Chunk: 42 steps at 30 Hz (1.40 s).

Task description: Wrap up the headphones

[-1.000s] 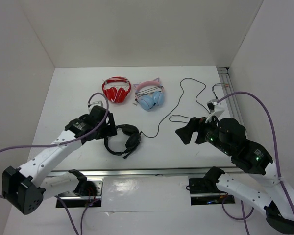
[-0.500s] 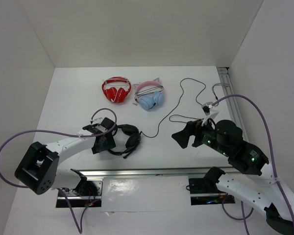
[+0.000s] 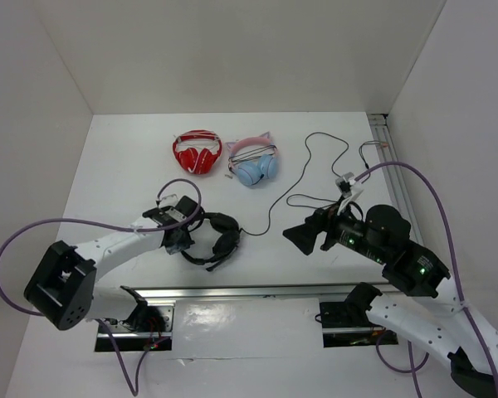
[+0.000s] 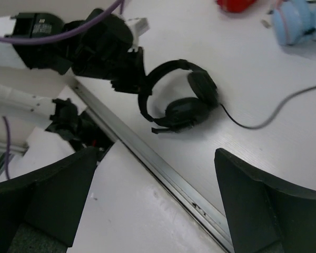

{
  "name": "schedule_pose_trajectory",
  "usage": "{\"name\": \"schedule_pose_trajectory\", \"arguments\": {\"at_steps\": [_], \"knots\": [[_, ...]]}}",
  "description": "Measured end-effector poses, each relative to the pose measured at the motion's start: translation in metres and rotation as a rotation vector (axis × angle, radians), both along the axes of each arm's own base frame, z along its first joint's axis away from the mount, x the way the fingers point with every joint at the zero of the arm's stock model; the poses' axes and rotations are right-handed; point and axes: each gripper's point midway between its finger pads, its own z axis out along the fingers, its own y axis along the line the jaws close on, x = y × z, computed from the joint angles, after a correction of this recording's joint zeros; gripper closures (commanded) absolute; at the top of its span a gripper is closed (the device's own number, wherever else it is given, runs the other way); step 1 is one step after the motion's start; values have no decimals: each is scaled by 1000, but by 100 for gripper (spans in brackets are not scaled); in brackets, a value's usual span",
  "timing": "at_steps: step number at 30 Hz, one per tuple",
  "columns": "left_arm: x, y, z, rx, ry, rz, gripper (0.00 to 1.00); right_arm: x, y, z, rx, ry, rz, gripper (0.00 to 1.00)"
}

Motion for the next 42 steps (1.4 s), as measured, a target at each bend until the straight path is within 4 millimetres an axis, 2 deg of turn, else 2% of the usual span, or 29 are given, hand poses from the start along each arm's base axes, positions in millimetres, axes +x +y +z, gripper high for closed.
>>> {"name": "schedule_pose_trajectory", "arguments": {"at_steps": [2,4,7,9,11,13,15,17,20,23,27,29,34,35,38,39,40,42], "knots": [[-3,-8,26,5,-10,-47,100,-8,11,1,54,-41,81,0],[0,-20,69,-25,-69,-104,100,-16,18,-4,92,-74,147,0],[15,-34,168,-132,-275,-155,100,-17,24,-9,104,-124,189,0],[20,-31,234,-188,-418,-160,100,-11,28,-9,94,-163,196,0],[19,-24,291,-218,-531,-163,100,-1,34,-8,80,-200,196,0],[15,-16,328,-222,-600,-173,100,10,42,-10,55,-226,200,0],[8,-7,353,-198,-627,-198,100,23,49,-15,24,-245,197,0],[5,0,366,-162,-629,-217,100,34,56,-20,-7,-264,191,0],[7,7,375,-99,-609,-241,100,50,63,-27,-67,-279,189,0],[12,12,369,-44,-565,-254,100,66,68,-22,-112,-321,172,0],[8,18,360,-10,-519,-271,100,82,74,-16,-130,-371,150,0],[4,19,360,-20,-515,-277,100,88,79,-19,-136,-378,152,4],[-3,17,365,-55,-523,-294,100,100,95,-38,-134,-355,170,7],[-4,16,366,-61,-523,-297,100,100,99,-42,-125,-352,180,9],[-7,13,369,-87,-526,-312,100,100,108,-52,-95,-346,202,23],[-8,11,370,-98,-527,-315,100,100,112,-54,-80,-345,208,35],[-9,10,372,-109,-530,-321,100,101,116,-56,-66,-348,215,41],[-12,6,376,-136,-537,-332,100,105,126,-62,-34,-342,225,44]]}}
